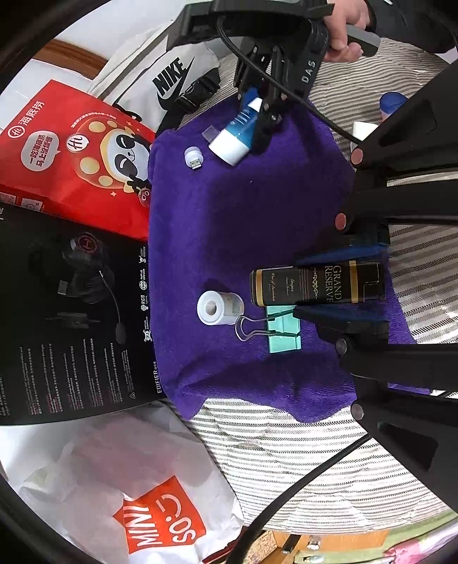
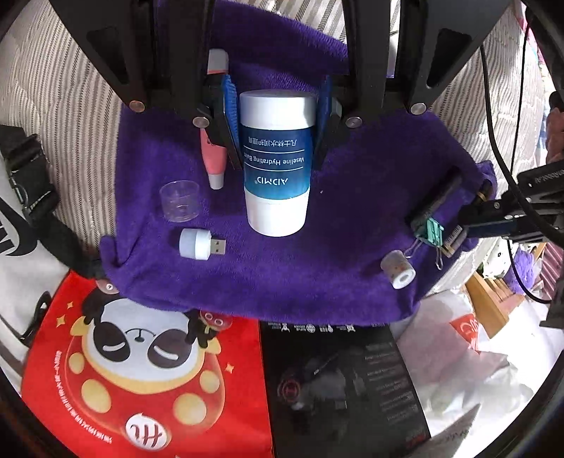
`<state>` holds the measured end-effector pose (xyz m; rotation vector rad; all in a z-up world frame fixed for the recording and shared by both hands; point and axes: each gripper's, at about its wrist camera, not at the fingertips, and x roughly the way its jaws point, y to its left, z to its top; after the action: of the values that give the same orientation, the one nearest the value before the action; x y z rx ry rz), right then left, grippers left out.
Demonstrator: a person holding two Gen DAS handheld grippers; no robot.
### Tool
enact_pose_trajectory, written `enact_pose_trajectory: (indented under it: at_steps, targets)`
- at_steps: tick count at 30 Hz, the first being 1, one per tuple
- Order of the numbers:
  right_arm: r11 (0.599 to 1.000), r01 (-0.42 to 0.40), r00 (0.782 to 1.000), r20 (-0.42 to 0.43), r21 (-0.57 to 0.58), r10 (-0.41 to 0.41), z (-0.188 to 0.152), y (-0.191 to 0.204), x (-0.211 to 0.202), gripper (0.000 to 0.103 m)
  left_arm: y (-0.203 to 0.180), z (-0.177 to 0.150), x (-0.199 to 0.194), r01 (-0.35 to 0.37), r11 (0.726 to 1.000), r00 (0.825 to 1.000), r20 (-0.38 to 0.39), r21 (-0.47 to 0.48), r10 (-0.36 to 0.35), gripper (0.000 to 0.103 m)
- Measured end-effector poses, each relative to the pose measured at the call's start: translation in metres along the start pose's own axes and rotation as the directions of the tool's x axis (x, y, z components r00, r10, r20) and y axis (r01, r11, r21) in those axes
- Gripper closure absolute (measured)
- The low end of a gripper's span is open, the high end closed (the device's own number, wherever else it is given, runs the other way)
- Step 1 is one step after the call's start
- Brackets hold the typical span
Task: Organize rigid objects
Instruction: 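Carry the Vaseline jar onto the towel, open right gripper while left carries the tube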
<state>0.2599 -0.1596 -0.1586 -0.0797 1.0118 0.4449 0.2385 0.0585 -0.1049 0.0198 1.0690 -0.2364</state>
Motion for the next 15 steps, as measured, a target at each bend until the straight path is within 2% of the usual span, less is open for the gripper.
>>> enact_pose_trajectory:
  at_steps: [15]
  targets:
    - [0.999,0.007,1.000,-0.008,-0.038,-0.007,-0.0002,0.0029,0.0101,0.067,-0.0011,0.0017,0.0113,0.014,1.000,1.000,-0.026,0.009,-0.014,0.080]
